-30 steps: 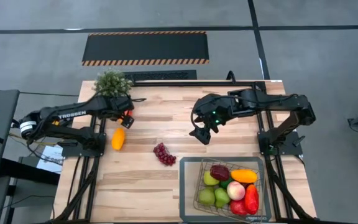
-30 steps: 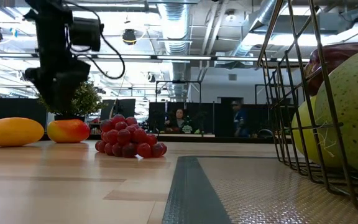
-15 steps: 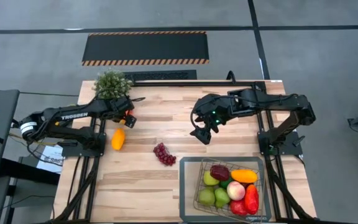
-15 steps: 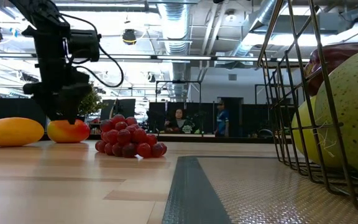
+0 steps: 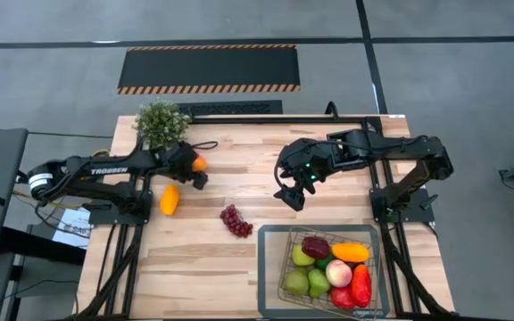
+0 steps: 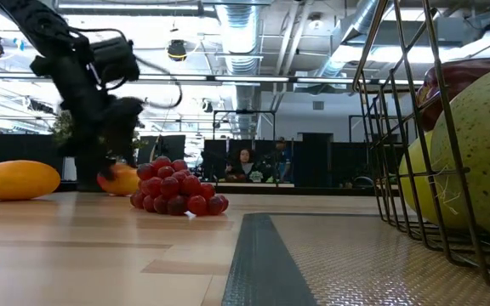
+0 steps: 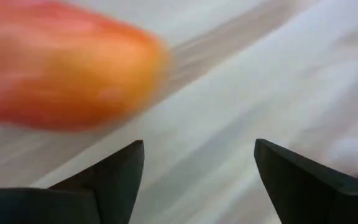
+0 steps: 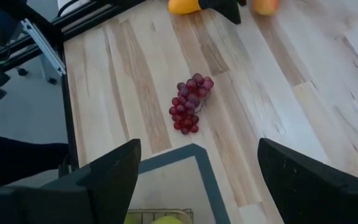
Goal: Build produce basket
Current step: Put the orange mango into the wire basket
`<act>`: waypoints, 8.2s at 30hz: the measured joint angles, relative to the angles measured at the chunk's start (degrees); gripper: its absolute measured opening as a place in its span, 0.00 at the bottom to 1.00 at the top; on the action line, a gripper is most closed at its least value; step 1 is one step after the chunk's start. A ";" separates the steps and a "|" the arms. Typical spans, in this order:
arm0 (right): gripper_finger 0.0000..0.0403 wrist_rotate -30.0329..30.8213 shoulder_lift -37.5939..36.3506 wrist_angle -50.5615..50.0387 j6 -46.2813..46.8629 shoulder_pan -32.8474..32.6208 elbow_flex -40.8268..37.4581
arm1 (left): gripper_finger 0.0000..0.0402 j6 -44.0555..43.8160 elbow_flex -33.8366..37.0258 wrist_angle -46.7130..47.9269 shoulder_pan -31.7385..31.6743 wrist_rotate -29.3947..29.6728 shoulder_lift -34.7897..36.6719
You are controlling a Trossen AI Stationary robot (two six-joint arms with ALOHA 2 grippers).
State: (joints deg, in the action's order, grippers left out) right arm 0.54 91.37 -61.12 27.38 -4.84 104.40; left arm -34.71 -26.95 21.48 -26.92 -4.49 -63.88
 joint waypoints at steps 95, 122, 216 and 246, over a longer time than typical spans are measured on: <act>0.85 5.54 4.57 0.27 -7.84 -0.42 -0.04 | 0.00 10.31 -25.52 23.50 -1.40 29.16 -28.86; 0.85 5.45 4.50 0.17 -10.35 0.84 -0.04 | 0.37 4.10 -37.04 49.66 12.25 25.85 -18.88; 0.85 8.74 17.71 1.46 8.29 25.83 0.53 | 0.66 25.81 -39.45 8.70 -8.28 -5.80 -19.03; 0.85 20.65 2.33 -12.84 19.32 10.62 0.00 | 0.65 29.69 -65.31 9.16 -8.27 -27.76 -58.60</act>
State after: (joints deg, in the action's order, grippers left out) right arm 21.19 93.70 -73.96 46.70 5.78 104.40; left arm -5.03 -92.27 30.63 -35.19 -32.25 -122.48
